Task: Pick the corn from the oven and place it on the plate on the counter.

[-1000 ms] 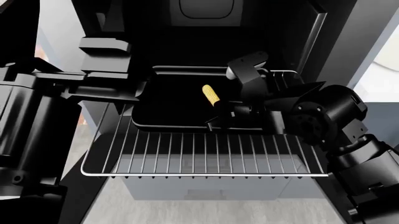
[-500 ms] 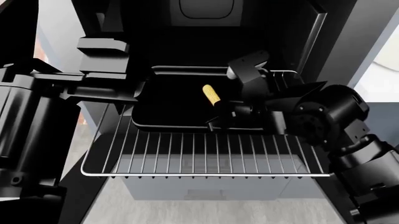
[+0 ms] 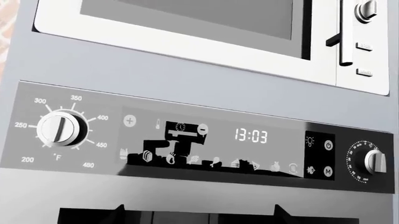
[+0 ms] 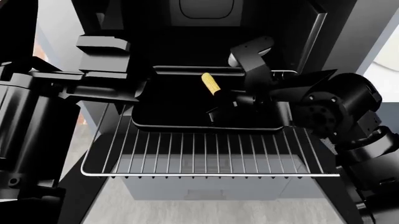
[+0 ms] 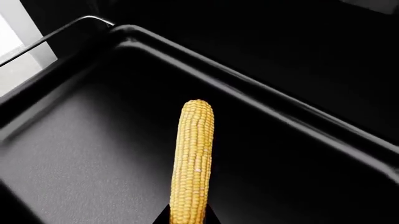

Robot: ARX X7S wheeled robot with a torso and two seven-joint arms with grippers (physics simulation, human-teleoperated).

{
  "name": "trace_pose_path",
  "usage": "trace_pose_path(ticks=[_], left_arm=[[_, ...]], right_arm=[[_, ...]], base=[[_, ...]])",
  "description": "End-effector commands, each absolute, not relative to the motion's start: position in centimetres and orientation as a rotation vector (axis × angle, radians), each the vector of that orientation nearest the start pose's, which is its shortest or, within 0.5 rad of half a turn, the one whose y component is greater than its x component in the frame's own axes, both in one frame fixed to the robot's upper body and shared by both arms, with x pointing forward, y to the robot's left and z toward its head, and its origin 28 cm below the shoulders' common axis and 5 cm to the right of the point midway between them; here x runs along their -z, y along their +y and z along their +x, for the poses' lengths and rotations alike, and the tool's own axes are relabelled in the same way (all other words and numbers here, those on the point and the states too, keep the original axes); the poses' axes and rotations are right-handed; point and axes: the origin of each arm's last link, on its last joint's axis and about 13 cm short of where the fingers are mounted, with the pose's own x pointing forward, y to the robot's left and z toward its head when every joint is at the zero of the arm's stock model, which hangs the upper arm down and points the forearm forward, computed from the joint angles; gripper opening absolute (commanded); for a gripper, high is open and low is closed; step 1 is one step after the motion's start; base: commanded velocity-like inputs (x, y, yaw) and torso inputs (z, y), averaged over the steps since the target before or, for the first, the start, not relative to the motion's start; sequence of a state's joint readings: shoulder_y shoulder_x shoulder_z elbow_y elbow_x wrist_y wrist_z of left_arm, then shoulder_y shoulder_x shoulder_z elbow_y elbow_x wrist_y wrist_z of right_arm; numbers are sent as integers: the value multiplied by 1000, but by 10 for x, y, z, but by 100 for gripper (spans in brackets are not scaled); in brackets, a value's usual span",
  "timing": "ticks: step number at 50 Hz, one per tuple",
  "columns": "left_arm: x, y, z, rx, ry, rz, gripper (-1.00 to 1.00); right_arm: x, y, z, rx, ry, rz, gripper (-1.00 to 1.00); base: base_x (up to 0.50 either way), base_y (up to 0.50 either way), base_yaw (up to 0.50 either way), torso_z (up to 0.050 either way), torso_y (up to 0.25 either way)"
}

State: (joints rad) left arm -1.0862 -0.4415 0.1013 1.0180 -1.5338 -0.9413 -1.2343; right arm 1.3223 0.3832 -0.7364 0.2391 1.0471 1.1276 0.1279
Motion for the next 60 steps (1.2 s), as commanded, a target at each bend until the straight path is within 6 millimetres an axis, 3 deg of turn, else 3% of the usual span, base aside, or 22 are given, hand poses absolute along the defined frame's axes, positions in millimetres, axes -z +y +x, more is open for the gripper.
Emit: trace_pose_path(ticks=[1,35,49,60], left_arm=[[-308,179,151,204,-609,-143,100],[-313,179,144,208,-627,-147,100],[-315,178,141,213,-633,-147,100],[-314,179,142,208,-634,-149,100]], right_arm=[[-269,-89,346,-512,416,-230,-100],[-308,-88,309,-537,312,-281,-100],[-315,-87,291,-548,280,-289,-100],[-330,-86,264,-549,193,-290,-100]], base=[[0,0,0,0,0],[0,0,0,0,0],[0,0,0,0,0],[0,0,0,0,0]])
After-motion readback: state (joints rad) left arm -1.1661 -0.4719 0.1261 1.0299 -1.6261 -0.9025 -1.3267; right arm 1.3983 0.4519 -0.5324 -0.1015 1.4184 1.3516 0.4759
